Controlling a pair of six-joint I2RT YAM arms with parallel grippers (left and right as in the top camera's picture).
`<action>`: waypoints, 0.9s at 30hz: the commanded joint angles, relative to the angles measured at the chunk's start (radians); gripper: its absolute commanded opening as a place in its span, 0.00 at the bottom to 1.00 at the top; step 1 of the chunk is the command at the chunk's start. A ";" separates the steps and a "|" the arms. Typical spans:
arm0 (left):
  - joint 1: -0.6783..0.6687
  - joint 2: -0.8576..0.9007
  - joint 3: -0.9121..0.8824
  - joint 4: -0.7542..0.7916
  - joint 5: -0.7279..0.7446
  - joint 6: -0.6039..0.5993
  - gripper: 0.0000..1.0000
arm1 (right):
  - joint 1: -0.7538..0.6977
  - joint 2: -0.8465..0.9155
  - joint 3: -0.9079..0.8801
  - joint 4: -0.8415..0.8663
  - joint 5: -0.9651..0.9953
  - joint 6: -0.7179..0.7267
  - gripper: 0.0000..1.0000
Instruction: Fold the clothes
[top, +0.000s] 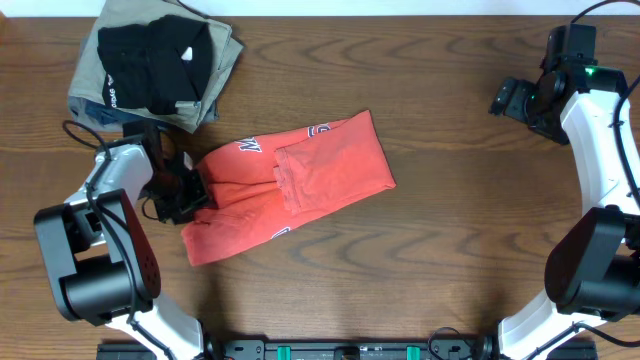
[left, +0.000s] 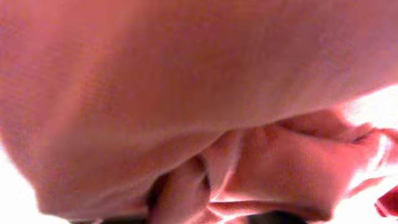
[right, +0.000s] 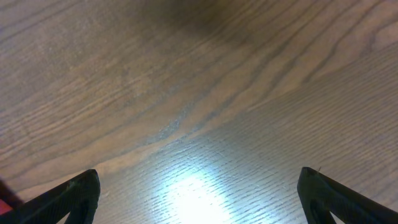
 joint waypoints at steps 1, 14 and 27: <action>-0.011 0.082 -0.050 0.033 0.027 0.024 0.14 | -0.003 0.002 -0.003 -0.002 0.010 0.014 0.99; -0.014 0.039 0.155 -0.167 -0.154 -0.117 0.06 | -0.003 0.002 -0.003 -0.002 0.010 0.014 0.99; -0.246 -0.099 0.482 -0.486 -0.244 -0.128 0.06 | -0.003 0.002 -0.003 -0.002 0.010 0.014 0.99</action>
